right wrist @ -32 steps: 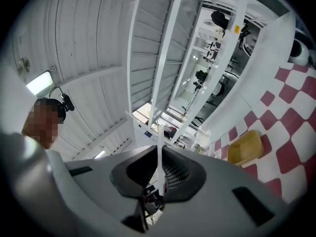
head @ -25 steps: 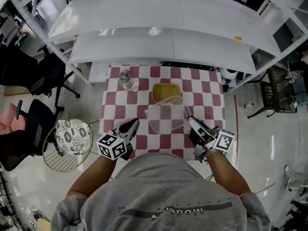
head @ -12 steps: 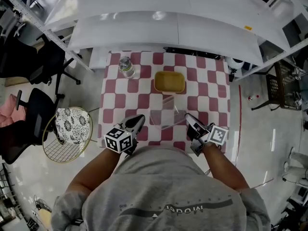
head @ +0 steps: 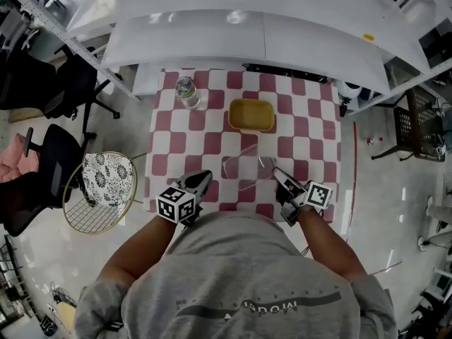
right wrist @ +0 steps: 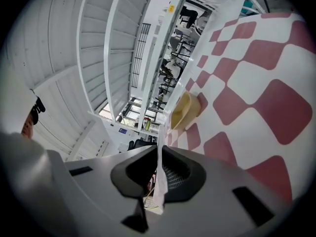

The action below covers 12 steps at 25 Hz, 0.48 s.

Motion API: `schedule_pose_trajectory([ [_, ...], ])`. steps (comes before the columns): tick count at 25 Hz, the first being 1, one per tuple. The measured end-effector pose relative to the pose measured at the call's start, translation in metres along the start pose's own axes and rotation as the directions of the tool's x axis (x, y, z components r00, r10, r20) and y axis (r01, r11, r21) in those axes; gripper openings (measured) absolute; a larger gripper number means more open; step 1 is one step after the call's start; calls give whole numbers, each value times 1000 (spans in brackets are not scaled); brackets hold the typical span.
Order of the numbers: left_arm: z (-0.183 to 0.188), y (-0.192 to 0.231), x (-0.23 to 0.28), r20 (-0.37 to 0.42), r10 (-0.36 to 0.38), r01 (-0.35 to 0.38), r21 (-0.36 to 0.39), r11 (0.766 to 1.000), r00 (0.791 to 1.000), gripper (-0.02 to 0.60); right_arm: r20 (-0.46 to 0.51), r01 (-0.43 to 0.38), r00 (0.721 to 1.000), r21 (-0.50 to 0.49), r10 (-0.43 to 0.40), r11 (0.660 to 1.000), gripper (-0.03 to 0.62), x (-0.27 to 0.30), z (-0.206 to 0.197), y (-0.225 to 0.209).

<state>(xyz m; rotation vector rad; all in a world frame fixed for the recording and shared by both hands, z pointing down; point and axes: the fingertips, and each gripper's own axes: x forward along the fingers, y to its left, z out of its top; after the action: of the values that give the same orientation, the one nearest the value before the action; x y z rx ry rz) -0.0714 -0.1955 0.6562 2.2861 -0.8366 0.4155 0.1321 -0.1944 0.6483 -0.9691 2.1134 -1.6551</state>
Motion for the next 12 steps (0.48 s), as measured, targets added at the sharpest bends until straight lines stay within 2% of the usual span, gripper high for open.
schedule_pose_trajectory([
  [12, -13, 8, -4, -20, 20, -20, 5, 1000, 1000, 0, -6, 18, 1000, 21, -18, 1000, 43, -4, -4, -14],
])
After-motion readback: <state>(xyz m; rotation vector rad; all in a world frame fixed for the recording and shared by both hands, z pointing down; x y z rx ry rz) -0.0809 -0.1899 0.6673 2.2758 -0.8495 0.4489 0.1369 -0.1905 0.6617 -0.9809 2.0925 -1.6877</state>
